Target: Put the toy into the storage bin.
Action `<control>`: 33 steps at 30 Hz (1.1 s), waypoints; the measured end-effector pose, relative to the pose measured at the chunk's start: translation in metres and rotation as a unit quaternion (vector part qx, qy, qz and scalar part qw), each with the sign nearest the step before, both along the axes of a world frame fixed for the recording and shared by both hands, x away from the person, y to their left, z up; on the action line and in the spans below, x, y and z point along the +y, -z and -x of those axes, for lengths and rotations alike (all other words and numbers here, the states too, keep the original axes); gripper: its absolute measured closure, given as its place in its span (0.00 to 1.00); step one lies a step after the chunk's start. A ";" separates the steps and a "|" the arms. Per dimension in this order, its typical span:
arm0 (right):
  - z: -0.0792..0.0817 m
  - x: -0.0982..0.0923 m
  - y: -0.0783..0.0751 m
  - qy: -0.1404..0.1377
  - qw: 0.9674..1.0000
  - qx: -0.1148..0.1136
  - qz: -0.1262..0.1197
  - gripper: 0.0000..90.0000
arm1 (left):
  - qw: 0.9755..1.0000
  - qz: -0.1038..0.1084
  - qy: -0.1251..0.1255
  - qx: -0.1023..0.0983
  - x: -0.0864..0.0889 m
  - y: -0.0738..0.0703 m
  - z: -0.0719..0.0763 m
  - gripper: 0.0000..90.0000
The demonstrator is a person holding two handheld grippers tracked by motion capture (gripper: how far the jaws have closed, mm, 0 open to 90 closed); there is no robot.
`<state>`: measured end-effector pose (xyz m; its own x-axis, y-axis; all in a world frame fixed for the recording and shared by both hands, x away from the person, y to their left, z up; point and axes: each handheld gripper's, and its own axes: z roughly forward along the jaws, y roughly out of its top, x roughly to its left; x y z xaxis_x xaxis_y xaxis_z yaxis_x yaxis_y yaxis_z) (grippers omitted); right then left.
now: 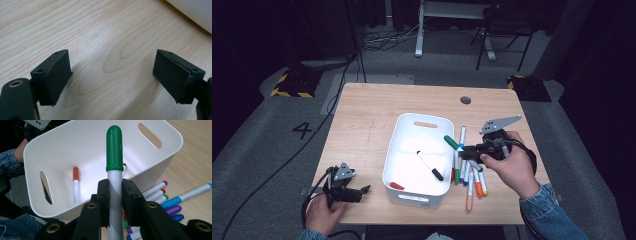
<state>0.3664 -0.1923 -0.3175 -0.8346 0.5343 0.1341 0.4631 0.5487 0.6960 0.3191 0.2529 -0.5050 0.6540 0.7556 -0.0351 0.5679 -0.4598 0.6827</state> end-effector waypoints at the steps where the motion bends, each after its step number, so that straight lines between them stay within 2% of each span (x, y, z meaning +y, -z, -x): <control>1: 0.000 0.004 -0.001 -0.003 1.000 0.000 0.001 0.86 | 1.000 0.001 -0.001 0.001 0.000 0.000 0.000 0.17; 8: -0.005 0.026 -0.006 -0.025 1.000 -0.006 0.002 0.86 | 1.000 0.001 -0.001 0.001 0.000 0.000 0.000 0.17; 14: -0.008 0.040 -0.008 -0.037 0.999 -0.003 -0.009 0.86 | 1.000 0.001 0.000 0.001 0.000 0.000 0.000 0.17; 19: -0.011 0.054 -0.007 -0.049 0.999 -0.007 -0.010 0.86 | 1.000 0.001 -0.001 0.000 0.000 0.000 0.000 0.17; 22: -0.012 0.061 -0.007 -0.055 0.998 -0.012 -0.020 0.86 | 1.000 0.001 -0.001 0.001 0.000 0.000 0.000 0.17; 25: -0.013 0.067 -0.005 -0.060 0.998 -0.013 -0.023 0.86 | 1.000 0.001 -0.001 0.000 0.000 0.000 0.000 0.17; 33: -0.018 0.079 0.007 -0.073 0.997 -0.014 -0.009 0.86 | 1.000 0.001 -0.001 0.001 0.000 0.000 0.000 0.17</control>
<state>0.3848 -0.1135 -0.3245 -0.9067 0.4049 0.1180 0.3597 0.5965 0.7175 0.3190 0.2528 -0.5050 0.6526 0.7568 -0.0376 0.5700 -0.4577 0.6823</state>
